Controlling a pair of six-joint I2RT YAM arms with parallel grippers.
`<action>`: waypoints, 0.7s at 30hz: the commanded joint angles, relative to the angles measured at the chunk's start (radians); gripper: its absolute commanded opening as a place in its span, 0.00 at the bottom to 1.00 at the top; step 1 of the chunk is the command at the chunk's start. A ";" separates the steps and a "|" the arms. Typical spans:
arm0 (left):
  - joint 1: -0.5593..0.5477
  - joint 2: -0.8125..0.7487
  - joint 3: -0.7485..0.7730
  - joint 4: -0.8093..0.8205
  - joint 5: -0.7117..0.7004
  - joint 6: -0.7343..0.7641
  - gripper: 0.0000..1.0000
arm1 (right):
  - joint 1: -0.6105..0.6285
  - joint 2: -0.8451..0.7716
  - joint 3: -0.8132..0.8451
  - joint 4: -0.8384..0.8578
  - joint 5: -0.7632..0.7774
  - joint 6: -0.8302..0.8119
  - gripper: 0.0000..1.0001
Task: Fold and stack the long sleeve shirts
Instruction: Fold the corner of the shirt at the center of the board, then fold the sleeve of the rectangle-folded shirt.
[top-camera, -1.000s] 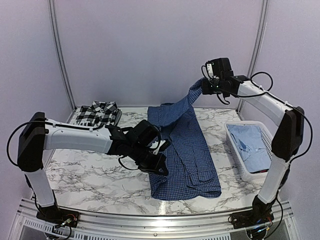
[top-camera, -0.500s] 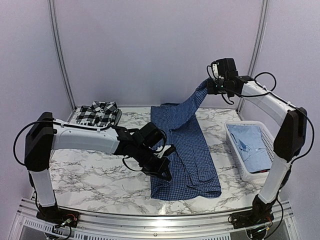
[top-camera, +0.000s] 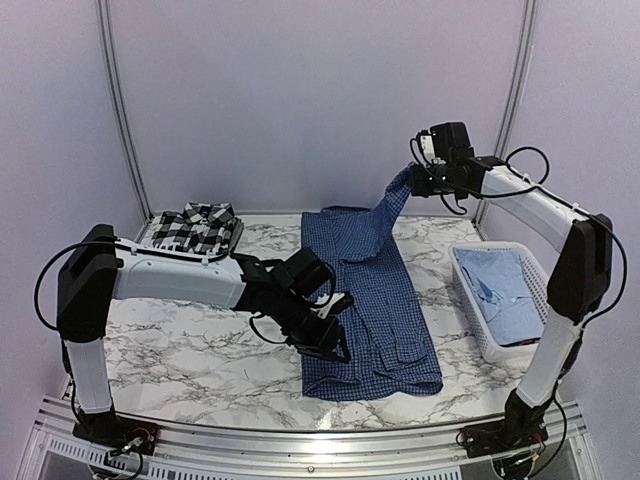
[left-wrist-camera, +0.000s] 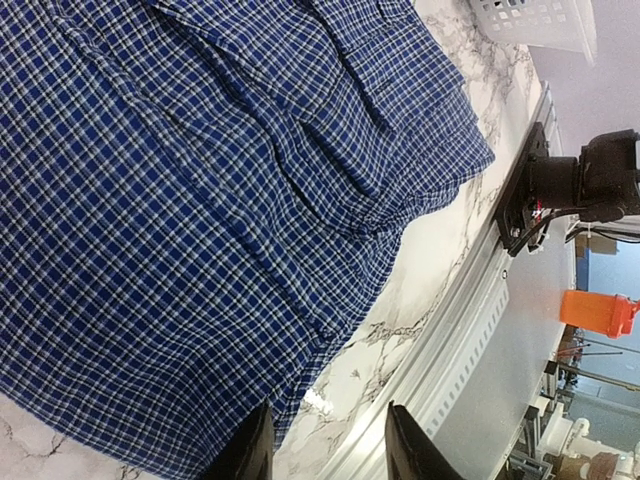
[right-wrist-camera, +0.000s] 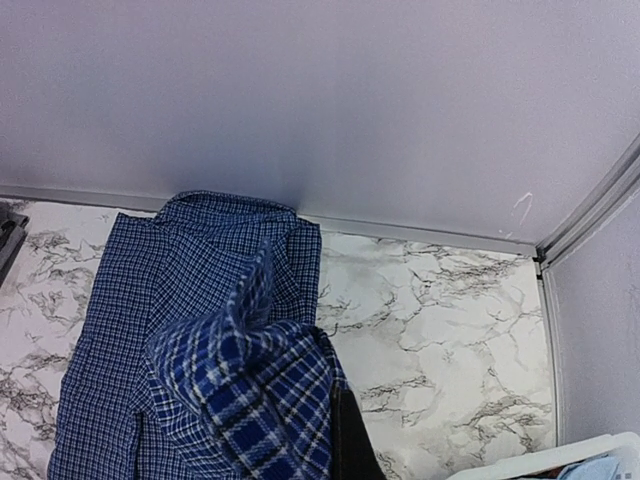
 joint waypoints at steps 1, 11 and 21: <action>0.004 -0.035 0.000 -0.025 -0.048 0.003 0.38 | -0.004 -0.048 -0.020 0.014 -0.040 0.021 0.00; 0.008 0.009 -0.080 -0.020 -0.036 0.013 0.19 | 0.049 -0.091 -0.066 0.008 -0.062 0.018 0.00; -0.005 0.040 -0.133 0.003 0.008 0.012 0.12 | 0.104 -0.089 -0.074 -0.002 -0.052 0.011 0.00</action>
